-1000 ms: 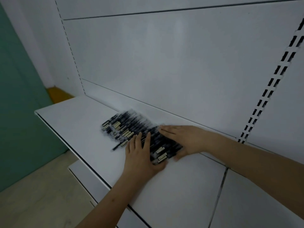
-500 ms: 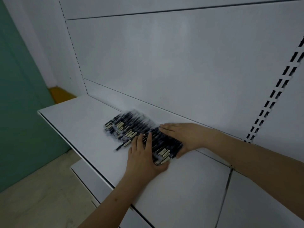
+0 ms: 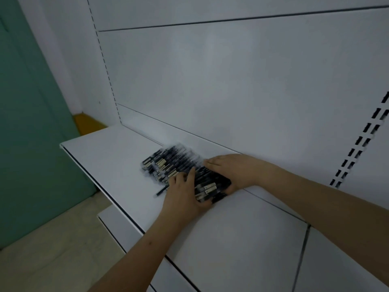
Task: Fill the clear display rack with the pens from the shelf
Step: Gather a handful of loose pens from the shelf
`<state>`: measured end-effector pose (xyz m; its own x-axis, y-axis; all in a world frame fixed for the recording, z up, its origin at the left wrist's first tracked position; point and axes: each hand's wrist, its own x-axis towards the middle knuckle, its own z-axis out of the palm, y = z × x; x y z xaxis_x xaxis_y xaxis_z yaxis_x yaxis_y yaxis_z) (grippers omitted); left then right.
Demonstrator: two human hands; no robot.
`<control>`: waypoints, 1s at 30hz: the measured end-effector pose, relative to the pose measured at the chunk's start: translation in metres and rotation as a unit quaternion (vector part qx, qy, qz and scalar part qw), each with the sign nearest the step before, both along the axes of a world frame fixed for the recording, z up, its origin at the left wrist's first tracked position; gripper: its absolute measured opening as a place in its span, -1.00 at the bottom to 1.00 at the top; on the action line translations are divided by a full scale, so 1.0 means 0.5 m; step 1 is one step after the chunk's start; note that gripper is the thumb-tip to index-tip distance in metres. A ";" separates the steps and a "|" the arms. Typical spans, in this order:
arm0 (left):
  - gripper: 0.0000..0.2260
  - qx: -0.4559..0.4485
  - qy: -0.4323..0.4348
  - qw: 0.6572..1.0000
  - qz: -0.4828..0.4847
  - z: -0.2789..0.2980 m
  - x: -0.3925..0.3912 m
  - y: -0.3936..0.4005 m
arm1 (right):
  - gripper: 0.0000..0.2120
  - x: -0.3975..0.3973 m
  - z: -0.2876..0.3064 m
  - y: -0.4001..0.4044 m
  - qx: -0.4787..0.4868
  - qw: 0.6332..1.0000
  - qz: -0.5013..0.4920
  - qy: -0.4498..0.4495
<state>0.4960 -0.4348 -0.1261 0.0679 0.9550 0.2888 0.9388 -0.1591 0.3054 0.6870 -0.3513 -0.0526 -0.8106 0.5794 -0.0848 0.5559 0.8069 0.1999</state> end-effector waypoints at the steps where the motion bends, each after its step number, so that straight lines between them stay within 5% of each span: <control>1: -0.08 0.001 -0.001 1.000 0.000 0.000 -0.003 0.003 | -0.03 -0.006 0.005 0.006 0.004 1.000 -0.002 -0.001; 7: -0.10 0.012 0.013 1.000 0.021 -0.004 -0.022 0.017 | -0.02 -0.042 0.021 0.048 -0.002 1.000 -0.022 -0.008; 15: -0.14 0.032 0.006 0.999 0.027 0.008 -0.040 0.049 | -0.24 -0.071 0.017 0.064 0.043 0.999 -0.004 -0.024; 30: -0.09 0.021 0.019 0.999 0.019 -0.001 -0.059 0.042 | -0.07 -0.043 0.031 0.061 0.150 0.982 0.009 -0.113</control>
<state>0.4666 -0.4138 -0.1267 0.0430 0.9443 0.3263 0.9550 -0.1347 0.2642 0.6653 -0.3207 -0.0371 -0.8005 0.5923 -0.0921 0.4565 0.7020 0.5467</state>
